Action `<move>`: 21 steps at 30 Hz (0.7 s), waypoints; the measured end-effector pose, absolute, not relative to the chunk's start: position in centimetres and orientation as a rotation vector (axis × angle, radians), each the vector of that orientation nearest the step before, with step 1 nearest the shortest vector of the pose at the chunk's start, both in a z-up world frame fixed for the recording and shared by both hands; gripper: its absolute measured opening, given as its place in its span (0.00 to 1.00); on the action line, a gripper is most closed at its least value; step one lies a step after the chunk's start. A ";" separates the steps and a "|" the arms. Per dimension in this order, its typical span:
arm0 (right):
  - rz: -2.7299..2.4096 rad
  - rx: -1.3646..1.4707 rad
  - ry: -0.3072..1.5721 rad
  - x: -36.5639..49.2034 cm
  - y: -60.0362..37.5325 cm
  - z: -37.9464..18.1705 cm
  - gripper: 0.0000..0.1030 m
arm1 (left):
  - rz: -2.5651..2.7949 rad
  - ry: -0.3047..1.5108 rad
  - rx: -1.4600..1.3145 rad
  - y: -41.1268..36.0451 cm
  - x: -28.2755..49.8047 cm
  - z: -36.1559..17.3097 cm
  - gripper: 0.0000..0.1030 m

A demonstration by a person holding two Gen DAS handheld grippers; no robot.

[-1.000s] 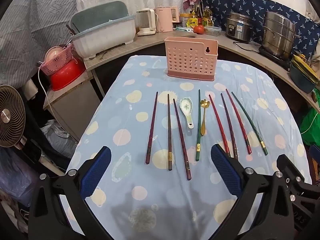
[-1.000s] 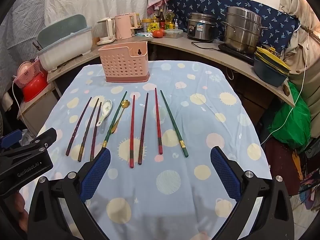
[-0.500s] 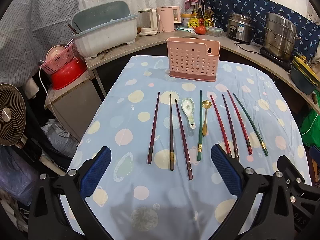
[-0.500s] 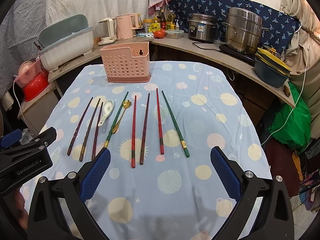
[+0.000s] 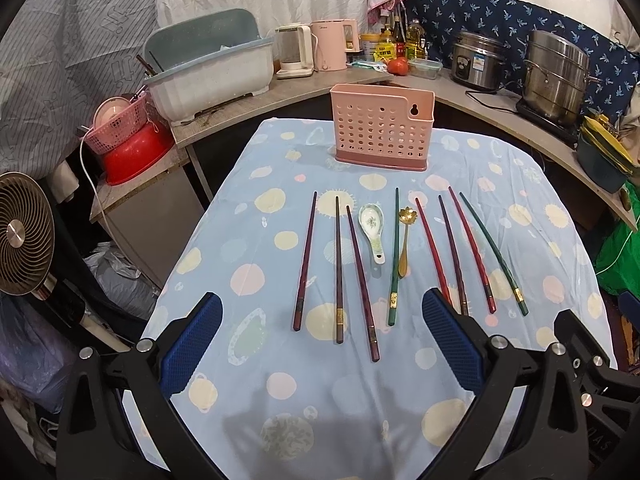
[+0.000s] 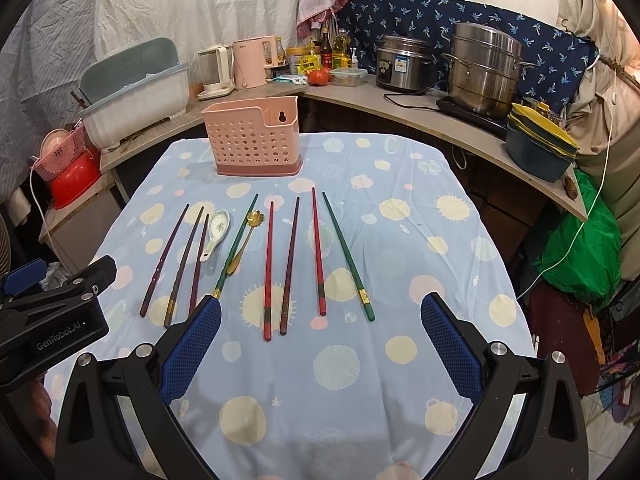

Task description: Organize utensils

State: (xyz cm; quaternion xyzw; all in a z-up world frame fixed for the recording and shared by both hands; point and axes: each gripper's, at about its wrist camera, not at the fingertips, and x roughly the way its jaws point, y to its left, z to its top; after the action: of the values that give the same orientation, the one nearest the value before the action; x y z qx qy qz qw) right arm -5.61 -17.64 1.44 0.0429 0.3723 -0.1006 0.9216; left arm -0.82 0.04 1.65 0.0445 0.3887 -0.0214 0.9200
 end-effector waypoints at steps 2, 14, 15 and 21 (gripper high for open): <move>-0.204 0.091 0.764 -5.7 -17.7 1.5 0.94 | -0.044 0.796 0.095 -0.1 -0.8 1.8 0.93; -0.195 0.084 0.762 -5.7 -17.4 1.8 0.94 | -0.051 0.791 0.097 -0.1 -0.9 2.1 0.93; -0.195 0.084 0.762 -5.7 -17.4 1.8 0.94 | -0.052 0.791 0.098 -0.2 -0.9 2.2 0.93; -0.197 0.084 0.768 -5.7 -17.3 1.8 0.94 | -0.053 0.804 0.095 0.0 -0.8 2.0 0.93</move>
State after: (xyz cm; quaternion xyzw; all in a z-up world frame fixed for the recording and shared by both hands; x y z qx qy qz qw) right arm -5.66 -17.31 1.77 0.0409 0.3740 -0.0958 0.9216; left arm -0.77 0.03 1.99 0.0464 0.3910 -0.0256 0.9189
